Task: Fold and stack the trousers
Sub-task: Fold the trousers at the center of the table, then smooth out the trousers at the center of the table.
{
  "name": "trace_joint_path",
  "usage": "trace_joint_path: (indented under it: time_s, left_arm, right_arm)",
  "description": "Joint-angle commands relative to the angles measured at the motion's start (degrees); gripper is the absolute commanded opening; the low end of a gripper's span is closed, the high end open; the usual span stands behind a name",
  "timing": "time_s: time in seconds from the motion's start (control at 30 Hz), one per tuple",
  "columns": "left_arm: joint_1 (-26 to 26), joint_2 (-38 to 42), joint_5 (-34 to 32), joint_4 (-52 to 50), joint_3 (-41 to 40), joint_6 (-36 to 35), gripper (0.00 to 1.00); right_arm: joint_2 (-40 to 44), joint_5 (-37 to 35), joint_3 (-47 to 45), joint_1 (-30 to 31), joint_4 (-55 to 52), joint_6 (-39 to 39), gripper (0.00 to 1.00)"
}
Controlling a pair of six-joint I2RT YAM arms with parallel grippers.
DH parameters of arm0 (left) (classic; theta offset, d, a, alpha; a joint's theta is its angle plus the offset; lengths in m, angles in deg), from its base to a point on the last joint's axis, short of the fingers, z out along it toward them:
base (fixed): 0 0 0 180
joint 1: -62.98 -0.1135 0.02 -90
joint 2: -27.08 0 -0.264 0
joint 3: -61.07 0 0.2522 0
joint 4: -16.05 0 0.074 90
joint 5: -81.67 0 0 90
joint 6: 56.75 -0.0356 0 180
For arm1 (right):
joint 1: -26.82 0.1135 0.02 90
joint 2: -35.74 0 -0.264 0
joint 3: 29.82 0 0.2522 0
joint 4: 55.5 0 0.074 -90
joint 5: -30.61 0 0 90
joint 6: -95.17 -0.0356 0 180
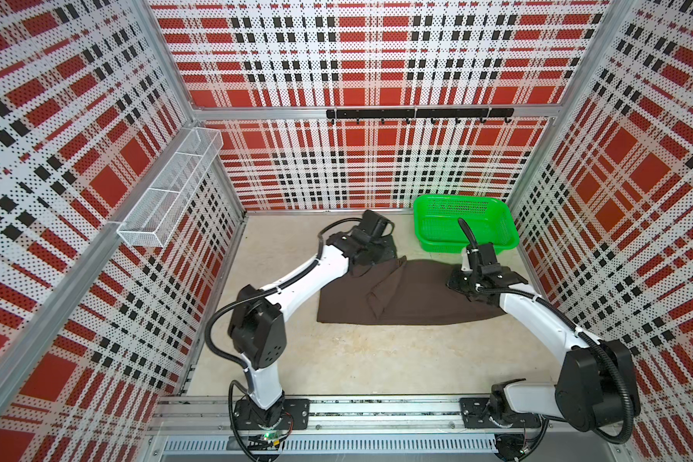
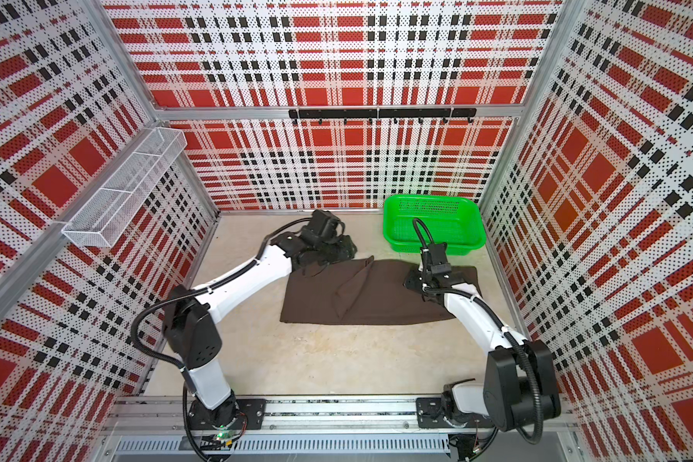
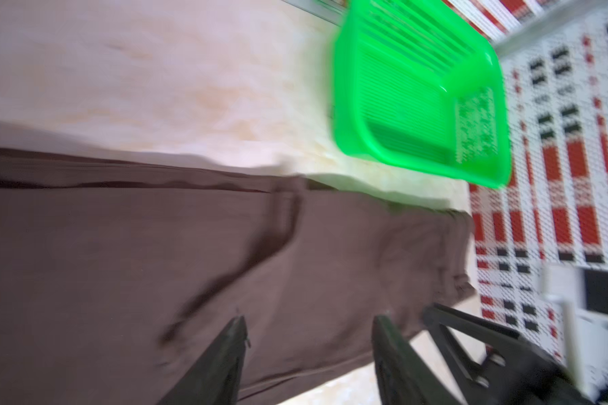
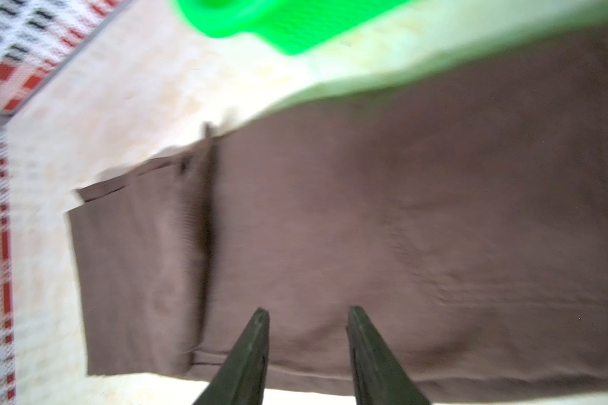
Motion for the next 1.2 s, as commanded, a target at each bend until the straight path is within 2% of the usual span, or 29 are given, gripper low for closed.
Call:
trace_joint_path:
  time_s: [0.0, 0.17, 0.3, 0.57, 0.67, 0.93, 1.17]
  left_arm:
    - [-6.1, 2.2, 2.1, 1.3, -9.7, -2.4, 0.56]
    - [-14.3, 6.5, 3.9, 4.9, -21.4, -4.1, 0.56]
    - [-19.6, 5.9, 4.8, 5.5, -26.7, -5.8, 0.55]
    - [-22.8, 2.7, 6.1, 7.2, -29.9, -7.3, 0.54]
    - [-22.7, 2.0, 6.5, 7.7, -30.1, -7.4, 0.54]
    - [-22.9, 0.5, 6.0, 7.5, -29.7, -8.1, 0.55]
    - [-22.9, 0.2, 4.8, 6.4, -28.1, -8.7, 0.56]
  right_arm:
    - [-4.8, -4.6, 4.1, 5.5, -1.4, -2.6, 0.41]
    - [-14.6, -4.6, 11.7, 14.1, 0.9, -6.0, 0.41]
    - [-23.5, -3.0, 19.2, 19.5, 2.7, -8.3, 0.41]
    - [-39.9, -2.4, 35.9, 24.9, -0.9, -9.9, 0.41]
    - [-43.4, -3.1, 37.7, 25.2, -2.3, -10.7, 0.41]
    - [-41.0, -6.8, 32.6, 25.1, -5.5, -11.3, 0.41]
    - [-32.4, -11.2, 23.5, 23.5, -9.7, -10.4, 0.43]
